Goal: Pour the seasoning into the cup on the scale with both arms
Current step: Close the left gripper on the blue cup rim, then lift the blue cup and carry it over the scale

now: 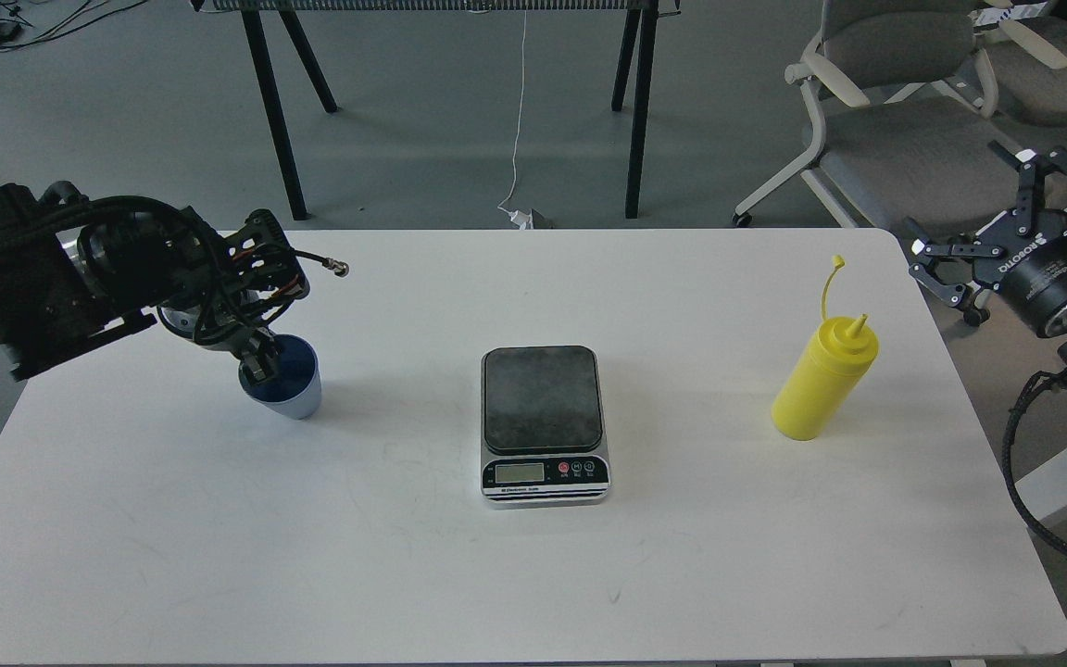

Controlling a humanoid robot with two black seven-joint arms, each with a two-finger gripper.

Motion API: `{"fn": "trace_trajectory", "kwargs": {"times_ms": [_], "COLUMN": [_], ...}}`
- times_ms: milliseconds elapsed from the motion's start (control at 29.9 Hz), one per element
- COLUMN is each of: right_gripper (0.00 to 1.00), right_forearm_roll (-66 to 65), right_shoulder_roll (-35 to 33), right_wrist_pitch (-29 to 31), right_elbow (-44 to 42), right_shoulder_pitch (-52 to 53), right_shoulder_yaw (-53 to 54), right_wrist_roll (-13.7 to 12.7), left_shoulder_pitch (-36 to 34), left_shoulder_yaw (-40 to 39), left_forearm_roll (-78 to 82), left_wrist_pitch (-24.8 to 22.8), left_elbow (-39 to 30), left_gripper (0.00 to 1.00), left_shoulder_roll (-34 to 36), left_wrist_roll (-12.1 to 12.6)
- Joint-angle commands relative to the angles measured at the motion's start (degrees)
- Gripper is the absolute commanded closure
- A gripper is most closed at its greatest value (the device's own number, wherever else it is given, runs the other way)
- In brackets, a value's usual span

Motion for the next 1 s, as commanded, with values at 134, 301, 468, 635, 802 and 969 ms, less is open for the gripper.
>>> {"fn": "trace_trajectory", "kwargs": {"times_ms": [134,301,468,635,802,969], "right_gripper": [0.01,0.01,0.01,0.01,0.01,0.01], "right_forearm_roll": [0.00,0.00,0.00,0.00,-0.09,-0.09], "right_shoulder_roll": [0.26,0.35,0.44,0.88,0.97,1.05], "right_wrist_pitch": [0.00,0.00,0.00,0.00,0.00,0.00], "right_elbow": [0.08,0.08,0.08,0.08,-0.01,-0.09], "right_shoulder_pitch": [-0.05,0.04,-0.05,0.04,0.04,0.04], "right_shoulder_yaw": [-0.03,-0.03,0.06,0.06,0.06,0.06], "right_wrist_roll": [-0.01,-0.01,-0.01,-0.01,-0.01,-0.01], "left_shoulder_pitch": [-0.86,-0.86,-2.61,-7.61,-12.36,-15.18], "left_shoulder_yaw": [0.00,0.00,0.00,-0.61,-0.52,-0.79], "left_forearm_roll": [-0.35,-0.35,-0.35,-2.28,-4.74,-6.24], "left_wrist_pitch": [-0.06,-0.06,-0.41,-0.91,-0.91,-0.91], "left_elbow": [0.00,0.00,-0.26,-3.25,-5.97,-8.96], "left_gripper": [1.00,1.00,1.00,1.00,1.00,1.00], "left_shoulder_roll": [0.08,0.52,0.70,0.35,-2.72,-9.75], "left_wrist_roll": [0.00,0.00,0.00,0.00,0.00,0.00]}}
